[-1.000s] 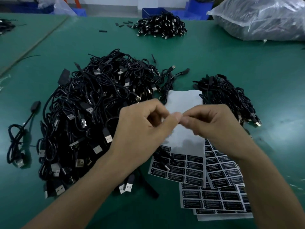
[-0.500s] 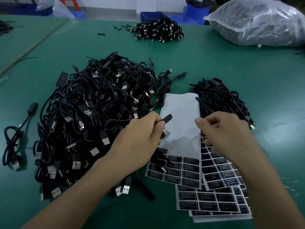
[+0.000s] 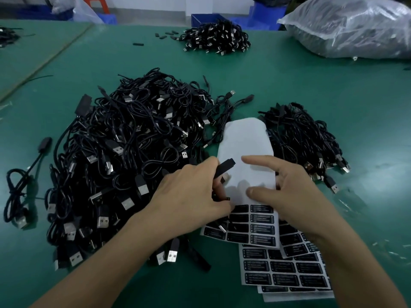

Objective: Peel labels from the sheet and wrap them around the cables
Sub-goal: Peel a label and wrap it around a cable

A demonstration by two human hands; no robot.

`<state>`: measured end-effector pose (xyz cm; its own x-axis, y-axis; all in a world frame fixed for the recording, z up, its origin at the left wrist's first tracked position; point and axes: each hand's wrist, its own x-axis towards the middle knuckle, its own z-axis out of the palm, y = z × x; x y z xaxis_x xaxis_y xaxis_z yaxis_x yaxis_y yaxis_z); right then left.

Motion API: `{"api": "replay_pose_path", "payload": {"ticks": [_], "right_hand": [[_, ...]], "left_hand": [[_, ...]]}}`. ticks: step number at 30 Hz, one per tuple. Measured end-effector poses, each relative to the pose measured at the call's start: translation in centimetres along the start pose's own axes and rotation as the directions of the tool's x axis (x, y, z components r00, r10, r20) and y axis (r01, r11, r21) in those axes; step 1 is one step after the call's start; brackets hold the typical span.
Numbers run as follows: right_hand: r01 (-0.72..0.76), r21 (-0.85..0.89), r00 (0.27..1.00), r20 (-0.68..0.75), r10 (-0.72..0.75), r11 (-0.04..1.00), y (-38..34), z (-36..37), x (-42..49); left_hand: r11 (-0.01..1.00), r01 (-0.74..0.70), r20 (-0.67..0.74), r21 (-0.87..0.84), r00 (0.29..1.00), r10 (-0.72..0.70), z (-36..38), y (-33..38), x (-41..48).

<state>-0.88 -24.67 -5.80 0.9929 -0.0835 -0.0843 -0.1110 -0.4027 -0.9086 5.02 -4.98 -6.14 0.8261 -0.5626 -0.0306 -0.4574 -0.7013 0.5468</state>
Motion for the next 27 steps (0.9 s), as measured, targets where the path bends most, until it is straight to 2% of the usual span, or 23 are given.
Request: {"api": "replay_pose_path", "payload": {"ticks": [4, 9, 13, 19, 27], "right_hand": [[0.009, 0.033, 0.999, -0.034, -0.008, 0.999, 0.3, -0.4, -0.2], [0.018, -0.001, 0.999, 0.044, -0.018, 1.000, 0.0, 0.3, -0.3], [0.000, 0.014, 1.000, 0.001, 0.000, 1.000, 0.1, 0.8, -0.3], [0.007, 0.192, 1.000, 0.024, -0.012, 0.981, -0.4, 0.5, -0.5], [0.028, 0.231, 0.997, 0.059, -0.043, 0.973, -0.8, 0.6, -0.8]], "left_hand": [[1.000, -0.010, -0.027, 0.012, 1.000, 0.010, 0.2, 0.0, 0.1], [1.000, -0.002, -0.033, 0.005, 0.999, 0.003, 0.3, 0.0, 0.0], [1.000, -0.004, -0.036, 0.024, 0.999, 0.005, 0.3, 0.1, 0.0], [1.000, 0.025, -0.076, -0.009, 0.997, -0.025, 0.4, 0.2, 0.1], [0.996, 0.047, -0.089, -0.072, 0.995, -0.053, 0.3, 0.4, 0.0]]}}
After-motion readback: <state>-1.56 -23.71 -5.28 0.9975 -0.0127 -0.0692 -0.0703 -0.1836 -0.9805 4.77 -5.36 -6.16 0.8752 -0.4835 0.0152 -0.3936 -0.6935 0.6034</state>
